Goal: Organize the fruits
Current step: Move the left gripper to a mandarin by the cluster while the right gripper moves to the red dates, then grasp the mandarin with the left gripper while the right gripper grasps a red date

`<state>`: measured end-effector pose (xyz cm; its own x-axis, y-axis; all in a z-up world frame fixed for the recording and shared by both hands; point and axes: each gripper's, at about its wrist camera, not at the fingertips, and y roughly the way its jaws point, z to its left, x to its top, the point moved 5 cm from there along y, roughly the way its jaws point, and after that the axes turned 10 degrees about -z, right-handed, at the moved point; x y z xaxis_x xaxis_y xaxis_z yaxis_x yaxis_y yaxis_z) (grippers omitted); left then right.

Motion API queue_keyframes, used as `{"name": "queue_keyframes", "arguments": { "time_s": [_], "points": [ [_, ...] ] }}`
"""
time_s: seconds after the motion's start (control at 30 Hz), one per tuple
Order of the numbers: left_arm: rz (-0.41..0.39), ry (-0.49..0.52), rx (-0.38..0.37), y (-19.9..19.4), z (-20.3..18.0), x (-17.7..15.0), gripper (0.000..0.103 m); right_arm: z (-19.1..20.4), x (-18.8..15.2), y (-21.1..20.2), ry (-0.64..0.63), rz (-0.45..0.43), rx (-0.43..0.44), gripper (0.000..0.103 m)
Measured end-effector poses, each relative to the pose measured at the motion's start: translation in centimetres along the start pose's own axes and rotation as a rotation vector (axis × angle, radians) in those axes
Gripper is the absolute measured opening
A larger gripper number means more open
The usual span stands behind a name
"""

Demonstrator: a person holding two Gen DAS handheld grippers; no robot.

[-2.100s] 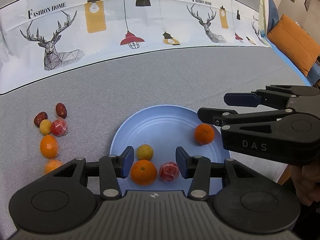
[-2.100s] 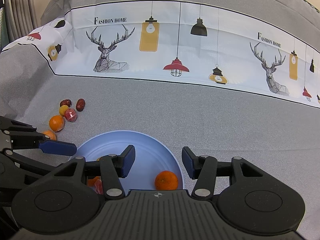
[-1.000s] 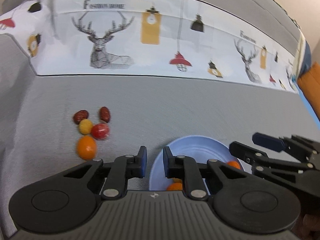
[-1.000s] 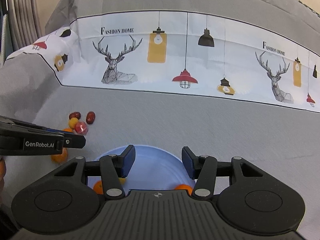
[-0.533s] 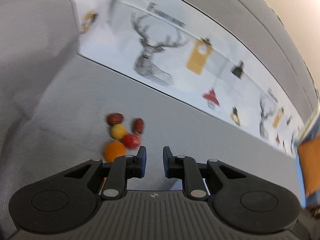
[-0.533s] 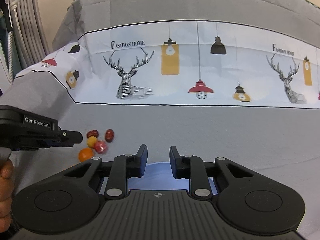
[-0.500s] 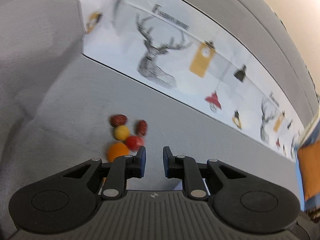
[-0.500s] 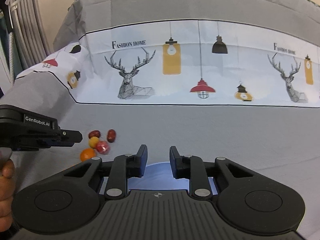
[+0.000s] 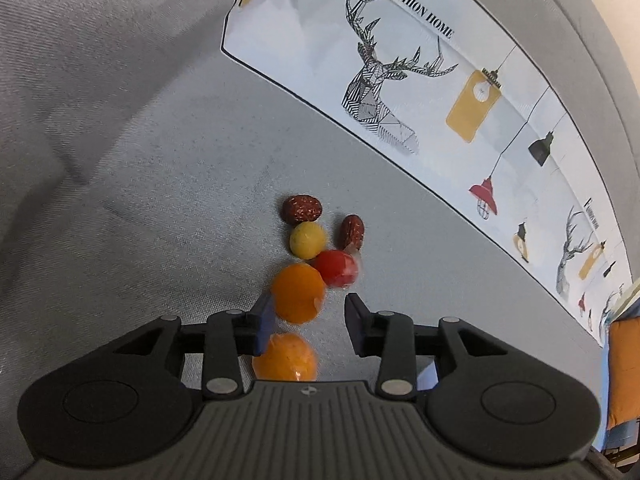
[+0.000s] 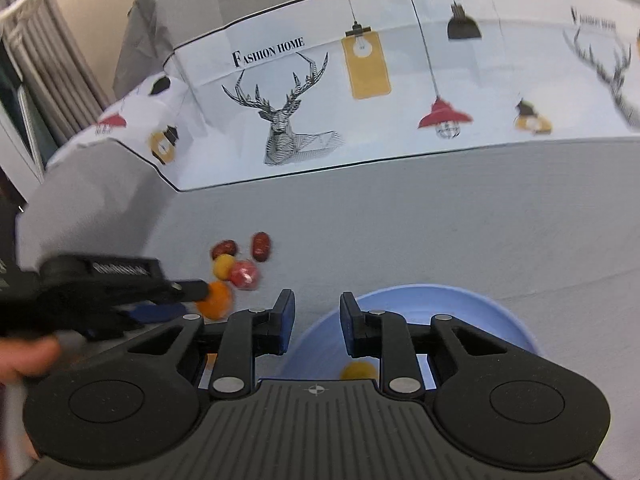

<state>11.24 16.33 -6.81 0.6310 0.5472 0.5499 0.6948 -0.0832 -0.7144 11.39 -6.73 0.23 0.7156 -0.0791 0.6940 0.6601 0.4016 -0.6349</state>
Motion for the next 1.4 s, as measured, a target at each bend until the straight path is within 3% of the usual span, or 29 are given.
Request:
{"name": "queue_keyframes", "arguments": {
  "time_s": [0.3,0.37,0.53,0.77,1.03,1.23,1.3,1.4],
  "points": [
    [0.021,0.044,0.038,2.1,-0.2,-0.4,0.042,1.5,0.2,3.3,0.077,0.032,0.068,0.027],
    [0.023,0.065,0.051,2.1,-0.2,-0.6,0.034,2.0,0.3,4.4,0.078,0.036,0.079,0.027],
    [-0.038,0.114,0.103,1.5,-0.1,-0.3,0.033,3.2,0.7,7.4,0.077,0.045,0.092,0.027],
    [-0.087,0.082,0.173,0.8,1.0,0.4,0.033,4.5,1.0,11.4,0.025,0.037,0.072,0.027],
    [-0.073,0.097,0.185,1.4,1.0,0.4,0.034,5.9,0.5,15.2,-0.075,0.071,0.029,0.028],
    [-0.07,0.103,0.186,1.6,1.1,0.4,0.034,6.7,-0.1,16.6,-0.169,0.079,0.008,0.03],
    [-0.07,0.108,0.188,1.6,1.1,0.5,0.035,6.9,-0.1,16.5,-0.188,0.072,0.006,0.023],
    [-0.071,0.109,0.191,1.5,1.1,0.5,0.034,6.5,0.3,16.0,-0.158,0.066,0.017,0.023]
  ]
}}
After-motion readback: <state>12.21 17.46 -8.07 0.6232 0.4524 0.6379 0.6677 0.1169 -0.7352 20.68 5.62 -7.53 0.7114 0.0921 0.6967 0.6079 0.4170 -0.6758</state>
